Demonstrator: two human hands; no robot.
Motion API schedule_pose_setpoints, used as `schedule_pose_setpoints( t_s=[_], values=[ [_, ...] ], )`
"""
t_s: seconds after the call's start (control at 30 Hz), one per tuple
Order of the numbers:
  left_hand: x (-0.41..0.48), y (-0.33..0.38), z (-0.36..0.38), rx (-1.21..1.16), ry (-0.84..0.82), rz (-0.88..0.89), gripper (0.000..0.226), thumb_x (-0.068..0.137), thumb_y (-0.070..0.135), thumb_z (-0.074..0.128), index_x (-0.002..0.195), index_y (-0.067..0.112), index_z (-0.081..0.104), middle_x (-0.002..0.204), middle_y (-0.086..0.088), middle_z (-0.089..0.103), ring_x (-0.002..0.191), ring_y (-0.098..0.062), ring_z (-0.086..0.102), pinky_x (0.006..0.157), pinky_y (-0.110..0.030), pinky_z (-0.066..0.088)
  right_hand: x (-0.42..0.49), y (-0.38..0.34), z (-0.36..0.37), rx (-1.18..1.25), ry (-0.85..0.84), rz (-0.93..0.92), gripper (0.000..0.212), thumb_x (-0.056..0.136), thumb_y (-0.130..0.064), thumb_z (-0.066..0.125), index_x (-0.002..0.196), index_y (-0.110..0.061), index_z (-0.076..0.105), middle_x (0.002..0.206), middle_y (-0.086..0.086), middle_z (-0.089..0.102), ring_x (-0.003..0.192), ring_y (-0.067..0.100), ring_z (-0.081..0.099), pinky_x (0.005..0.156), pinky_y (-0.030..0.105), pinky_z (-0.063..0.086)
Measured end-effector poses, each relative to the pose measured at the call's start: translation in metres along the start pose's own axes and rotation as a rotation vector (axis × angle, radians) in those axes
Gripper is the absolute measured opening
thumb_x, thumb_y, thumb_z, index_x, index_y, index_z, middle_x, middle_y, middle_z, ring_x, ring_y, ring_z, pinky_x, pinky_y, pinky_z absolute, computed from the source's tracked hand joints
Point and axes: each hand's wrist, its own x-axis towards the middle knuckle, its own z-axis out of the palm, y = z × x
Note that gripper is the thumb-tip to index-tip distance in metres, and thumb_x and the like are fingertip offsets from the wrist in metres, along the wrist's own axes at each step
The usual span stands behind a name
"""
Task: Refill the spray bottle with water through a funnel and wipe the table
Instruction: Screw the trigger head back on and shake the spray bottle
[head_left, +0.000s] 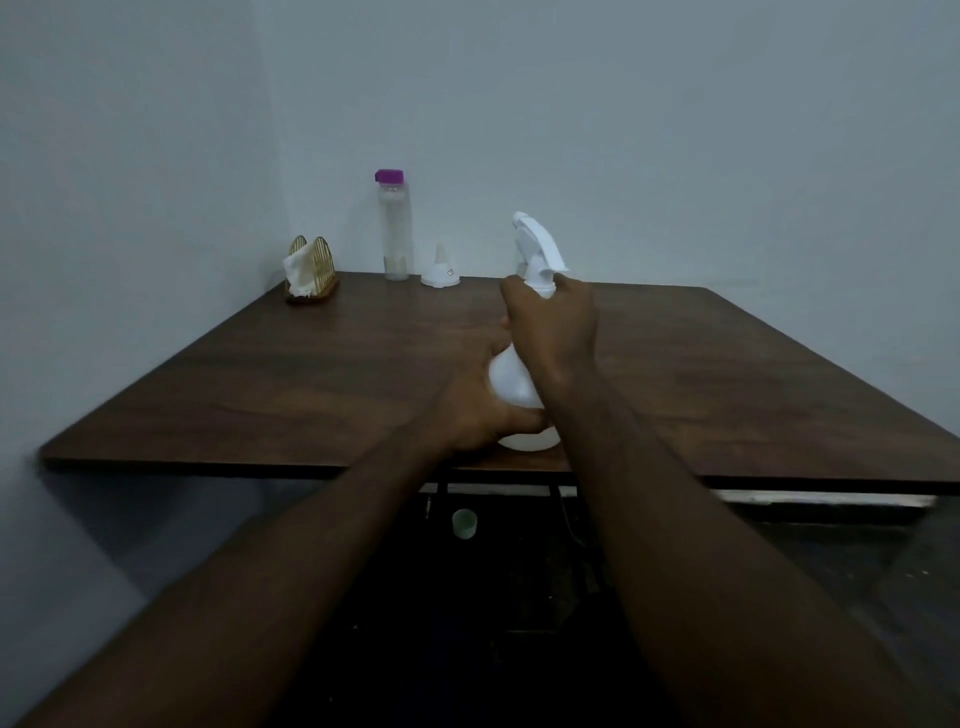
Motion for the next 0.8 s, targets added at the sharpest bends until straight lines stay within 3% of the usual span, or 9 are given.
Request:
schedule_pose_setpoints(
  t_s=[0.07, 0.17, 0.27, 0.33, 0.4, 0.5, 0.57, 0.67, 0.8],
  values=[
    [-0.006, 0.004, 0.002, 0.006, 0.010, -0.014, 0.093, 0.053, 0.042, 0.085, 0.132, 0.009, 0.048, 0.112, 0.014, 0.053, 0.119, -0.016, 0.053, 0.081, 0.002, 0.036, -0.007, -0.004, -0.005, 0.012, -0.020, 0.008, 0.026, 0.081, -0.029, 0.065, 0.066, -0.008, 0.063, 0.065, 0.007, 0.067, 0.067, 0.024, 0.068, 0.068, 0.039, 0.057],
    [-0.025, 0.013, 0.006, 0.000, 0.042, 0.019, 0.112, 0.040, 0.066, 0.082, 0.134, 0.020, 0.045, 0.120, 0.016, 0.054, 0.114, -0.003, 0.055, 0.087, -0.012, 0.046, -0.017, -0.007, -0.021, 0.012, -0.103, 0.014, 0.025, 0.079, -0.035, 0.071, 0.078, -0.011, 0.065, 0.071, 0.002, 0.068, 0.069, 0.019, 0.068, 0.064, 0.037, 0.057],
    [-0.052, 0.027, 0.011, -0.001, 0.073, 0.116, 0.077, 0.057, 0.053, 0.084, 0.124, 0.040, 0.049, 0.113, 0.019, 0.062, 0.103, 0.008, 0.058, 0.083, -0.011, 0.048, -0.026, -0.011, -0.041, -0.002, -0.278, 0.061, 0.046, 0.074, -0.042, 0.077, 0.106, -0.022, 0.051, 0.091, -0.006, 0.062, 0.078, 0.010, 0.065, 0.060, 0.028, 0.051],
    [-0.070, 0.036, 0.016, -0.066, 0.028, 0.132, 0.072, 0.062, 0.045, 0.085, 0.125, 0.038, 0.050, 0.113, 0.013, 0.065, 0.104, -0.002, 0.063, 0.088, -0.027, 0.054, -0.032, -0.016, -0.056, 0.006, -0.373, 0.063, 0.053, 0.071, -0.041, 0.079, 0.112, -0.021, 0.051, 0.095, -0.002, 0.062, 0.081, 0.013, 0.065, 0.064, 0.030, 0.052],
    [-0.083, 0.045, 0.024, -0.119, -0.010, 0.140, 0.076, 0.063, 0.045, 0.085, 0.129, 0.029, 0.049, 0.115, 0.008, 0.066, 0.105, -0.008, 0.065, 0.088, -0.036, 0.056, -0.039, -0.019, -0.073, 0.016, -0.442, 0.076, 0.049, 0.066, -0.040, 0.078, 0.107, -0.022, 0.059, 0.094, 0.004, 0.065, 0.083, 0.020, 0.067, 0.069, 0.037, 0.057],
    [-0.100, 0.057, 0.039, -0.175, -0.050, 0.167, 0.063, 0.066, 0.044, 0.085, 0.122, 0.035, 0.056, 0.113, 0.008, 0.069, 0.103, -0.010, 0.067, 0.082, -0.031, 0.057, -0.053, -0.014, -0.097, 0.050, -0.471, 0.109, 0.029, 0.063, -0.037, 0.076, 0.088, -0.024, 0.066, 0.094, 0.011, 0.070, 0.089, 0.027, 0.071, 0.083, 0.047, 0.057],
    [-0.109, 0.057, 0.052, -0.246, -0.072, 0.143, 0.058, 0.065, 0.044, 0.086, 0.115, 0.036, 0.059, 0.111, 0.007, 0.071, 0.100, -0.013, 0.069, 0.077, -0.028, 0.057, -0.060, -0.008, -0.110, 0.033, -0.426, 0.121, 0.026, 0.063, -0.034, 0.072, 0.084, -0.019, 0.068, 0.090, 0.014, 0.071, 0.077, 0.025, 0.069, 0.078, 0.046, 0.057],
    [-0.119, 0.051, 0.074, -0.356, -0.057, 0.045, 0.074, 0.056, 0.050, 0.088, 0.116, 0.026, 0.054, 0.107, 0.008, 0.071, 0.096, -0.013, 0.070, 0.071, -0.025, 0.056, -0.073, 0.003, -0.127, -0.062, -0.373, 0.175, 0.034, 0.064, -0.034, 0.068, 0.088, -0.009, 0.069, 0.085, 0.016, 0.074, 0.061, 0.018, 0.065, 0.064, 0.038, 0.055],
    [-0.132, 0.043, 0.092, -0.410, -0.081, 0.014, 0.073, 0.057, 0.043, 0.086, 0.117, 0.022, 0.050, 0.108, 0.005, 0.070, 0.096, -0.015, 0.070, 0.071, -0.026, 0.056, -0.094, 0.019, -0.140, -0.062, -0.354, 0.120, 0.029, 0.077, -0.033, 0.072, 0.095, -0.012, 0.066, 0.087, 0.017, 0.072, 0.068, 0.022, 0.068, 0.068, 0.040, 0.057]
  ],
)
